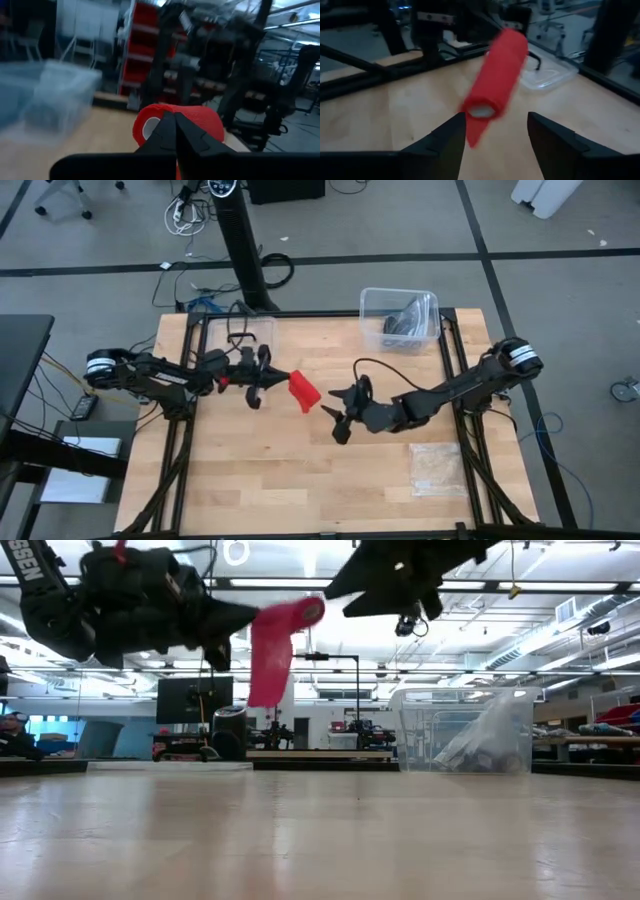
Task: Roll bandage
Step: Roll the red bandage
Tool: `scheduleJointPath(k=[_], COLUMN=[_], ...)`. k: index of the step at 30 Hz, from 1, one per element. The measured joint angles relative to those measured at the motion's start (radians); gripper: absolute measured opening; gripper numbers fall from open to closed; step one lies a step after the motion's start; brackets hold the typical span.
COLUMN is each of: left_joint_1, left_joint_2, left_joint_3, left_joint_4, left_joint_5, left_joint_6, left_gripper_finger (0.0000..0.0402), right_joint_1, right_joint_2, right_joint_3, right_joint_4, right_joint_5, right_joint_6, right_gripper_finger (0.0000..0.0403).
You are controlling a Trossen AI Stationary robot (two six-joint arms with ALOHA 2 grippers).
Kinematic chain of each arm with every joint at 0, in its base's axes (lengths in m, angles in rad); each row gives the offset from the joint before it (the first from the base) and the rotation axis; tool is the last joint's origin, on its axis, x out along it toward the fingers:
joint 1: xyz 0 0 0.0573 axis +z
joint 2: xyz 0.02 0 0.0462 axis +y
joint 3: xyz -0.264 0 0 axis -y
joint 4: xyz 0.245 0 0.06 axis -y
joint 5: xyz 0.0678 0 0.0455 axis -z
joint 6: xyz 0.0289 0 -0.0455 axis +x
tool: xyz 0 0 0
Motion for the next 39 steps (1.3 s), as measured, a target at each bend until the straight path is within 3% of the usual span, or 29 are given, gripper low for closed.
scheduleJointPath(k=[3, 12, 24, 28, 34, 39], left_joint_1=[-0.021, -0.080, -0.148, -0.158, -0.158, -0.158], left_joint_2=[0.000, 0.000, 0.000, 0.000, 0.000, -0.001], left_joint_3=[0.000, 0.000, 0.050, 0.064, 0.064, 0.064], left_joint_4=[0.062, 0.098, 0.116, 0.110, 0.111, 0.097], left_joint_5=[-0.019, -0.140, -0.231, -0.234, -0.235, -0.233], left_joint_6=[0.054, 0.182, 0.291, 0.310, 0.252, 0.229], left_gripper_finger=[0.0000, 0.0000, 0.0000, 0.0000, 0.0000, 0.0002], right_joint_1=[0.004, -0.018, -0.083, -0.087, -0.082, -0.074], right_joint_2=[0.010, 0.009, 0.009, 0.009, 0.009, 0.005], right_joint_3=[0.000, 0.000, 0.000, 0.000, 0.000, 0.000], right_joint_4=[0.028, 0.251, 0.273, 0.302, 0.323, 0.317], right_joint_5=[0.017, -0.096, -0.130, -0.113, -0.076, -0.074], right_joint_6=[0.019, -0.026, 0.001, -0.041, -0.157, -0.230], right_gripper_finger=[0.0215, 0.0224, 0.0233, 0.0189, 0.0058, 0.0048])
